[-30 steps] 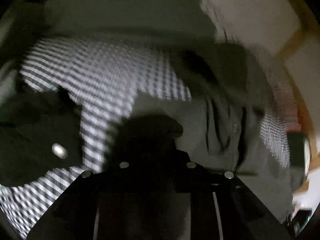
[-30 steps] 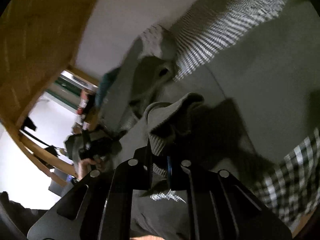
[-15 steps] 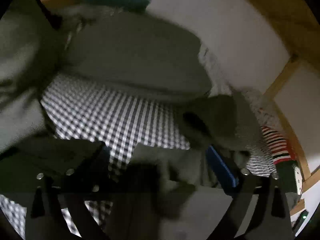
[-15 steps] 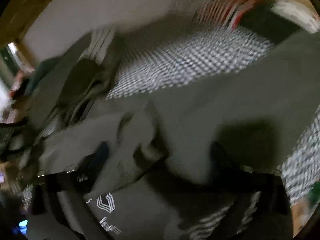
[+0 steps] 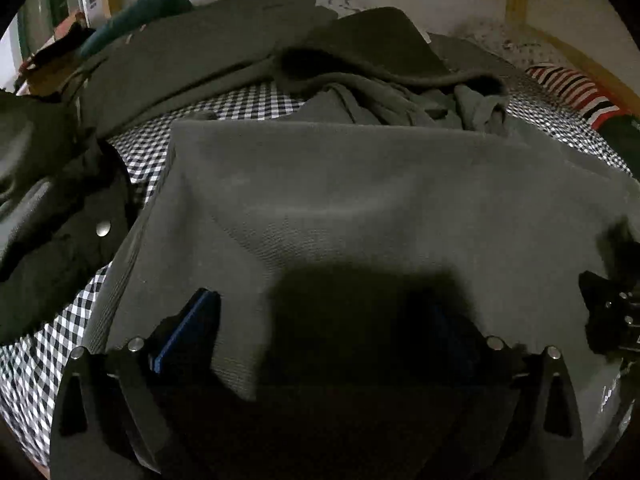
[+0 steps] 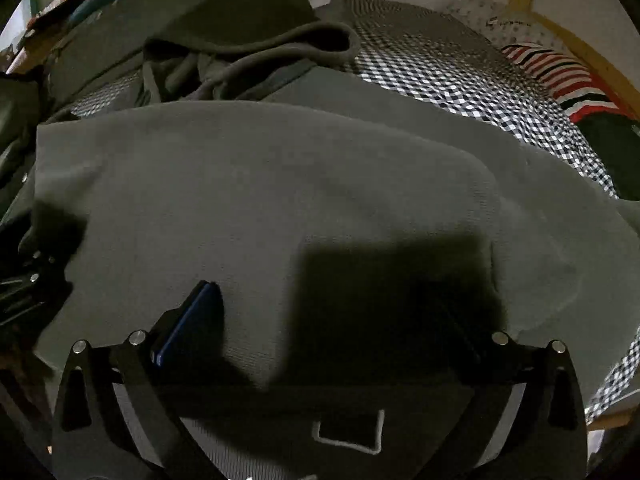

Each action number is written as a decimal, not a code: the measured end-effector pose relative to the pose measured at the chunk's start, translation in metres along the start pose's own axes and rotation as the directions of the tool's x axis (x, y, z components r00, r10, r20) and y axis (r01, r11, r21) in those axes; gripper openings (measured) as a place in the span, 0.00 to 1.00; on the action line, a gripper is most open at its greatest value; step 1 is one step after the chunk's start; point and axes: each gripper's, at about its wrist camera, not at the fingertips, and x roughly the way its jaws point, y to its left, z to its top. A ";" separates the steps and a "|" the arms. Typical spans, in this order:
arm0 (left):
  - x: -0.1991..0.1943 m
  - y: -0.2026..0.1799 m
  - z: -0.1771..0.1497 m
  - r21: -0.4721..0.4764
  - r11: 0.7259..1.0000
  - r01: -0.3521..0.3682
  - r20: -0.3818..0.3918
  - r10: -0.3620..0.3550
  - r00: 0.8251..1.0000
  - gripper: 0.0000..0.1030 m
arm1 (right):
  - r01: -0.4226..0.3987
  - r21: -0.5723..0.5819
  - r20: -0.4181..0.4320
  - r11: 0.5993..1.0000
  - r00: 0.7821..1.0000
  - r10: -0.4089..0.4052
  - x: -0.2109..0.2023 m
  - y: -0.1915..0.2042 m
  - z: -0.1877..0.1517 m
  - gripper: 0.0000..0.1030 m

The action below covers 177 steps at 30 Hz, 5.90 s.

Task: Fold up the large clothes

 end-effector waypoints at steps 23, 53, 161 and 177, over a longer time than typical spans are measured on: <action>-0.057 -0.049 0.011 0.014 1.000 0.020 0.006 -0.020 1.000 0.96 | -0.099 0.064 0.033 0.993 0.995 0.097 -0.051 -0.029 -0.001 0.97; -0.100 -0.352 0.008 0.140 0.974 0.177 -0.035 -0.174 0.984 0.95 | -0.013 0.214 0.046 0.977 0.999 0.003 -0.090 -0.342 -0.043 0.97; -0.121 -0.057 0.105 -0.311 0.876 0.368 0.014 -0.383 0.924 0.16 | 0.222 -0.690 0.500 0.689 0.834 0.232 -0.116 0.040 -0.049 0.13; -0.020 0.065 0.031 -0.406 0.857 0.318 -0.074 -0.378 0.923 0.47 | 0.069 -0.779 0.278 0.623 0.929 0.245 -0.063 0.138 -0.077 0.39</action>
